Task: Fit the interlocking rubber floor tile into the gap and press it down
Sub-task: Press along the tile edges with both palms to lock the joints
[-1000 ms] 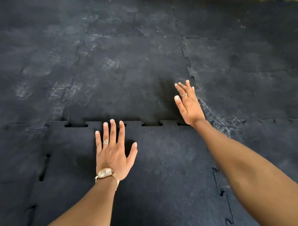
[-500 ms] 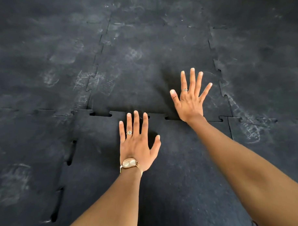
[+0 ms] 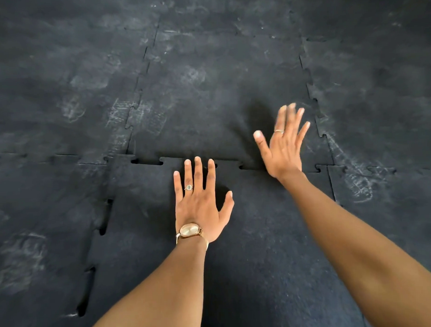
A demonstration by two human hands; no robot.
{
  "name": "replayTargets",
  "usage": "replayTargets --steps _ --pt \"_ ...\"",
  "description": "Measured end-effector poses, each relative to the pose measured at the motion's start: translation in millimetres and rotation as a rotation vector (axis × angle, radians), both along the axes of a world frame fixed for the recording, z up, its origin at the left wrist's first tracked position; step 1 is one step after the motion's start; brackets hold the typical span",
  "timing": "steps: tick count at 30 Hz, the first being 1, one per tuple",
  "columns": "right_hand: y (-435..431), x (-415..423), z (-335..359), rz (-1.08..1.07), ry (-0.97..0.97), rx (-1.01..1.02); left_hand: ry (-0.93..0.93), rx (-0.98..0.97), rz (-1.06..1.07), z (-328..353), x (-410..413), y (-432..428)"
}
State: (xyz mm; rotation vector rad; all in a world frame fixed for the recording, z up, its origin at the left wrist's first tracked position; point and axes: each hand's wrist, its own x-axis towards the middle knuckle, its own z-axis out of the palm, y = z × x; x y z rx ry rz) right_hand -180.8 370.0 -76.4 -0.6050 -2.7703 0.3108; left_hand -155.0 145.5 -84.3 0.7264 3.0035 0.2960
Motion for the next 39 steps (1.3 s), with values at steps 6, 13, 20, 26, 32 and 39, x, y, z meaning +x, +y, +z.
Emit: replayTargets --steps 6,13,20,26,32,39 --pt "-26.7 32.7 -11.9 -0.32 -0.121 -0.106 -0.009 -0.007 -0.008 0.1 -0.7 -0.8" --pt "-88.7 101.8 -18.2 -0.429 -0.275 -0.078 0.023 0.017 -0.001 -3.5 -0.5 -1.4" --pt "-89.8 99.9 -15.1 -0.443 -0.264 -0.087 0.013 0.556 0.08 37.1 -27.1 27.1" --pt "-89.1 100.2 -14.4 -0.456 -0.239 -0.1 0.243 0.478 -0.117 61.7 -87.2 110.7" --pt "-88.3 97.0 -16.3 -0.456 -0.231 -0.099 0.142 0.099 -0.195 -8.3 -96.2 116.9" --pt "-88.9 97.6 -17.0 -0.449 -0.25 -0.105 -0.063 0.956 0.076 61.8 -102.5 121.7"
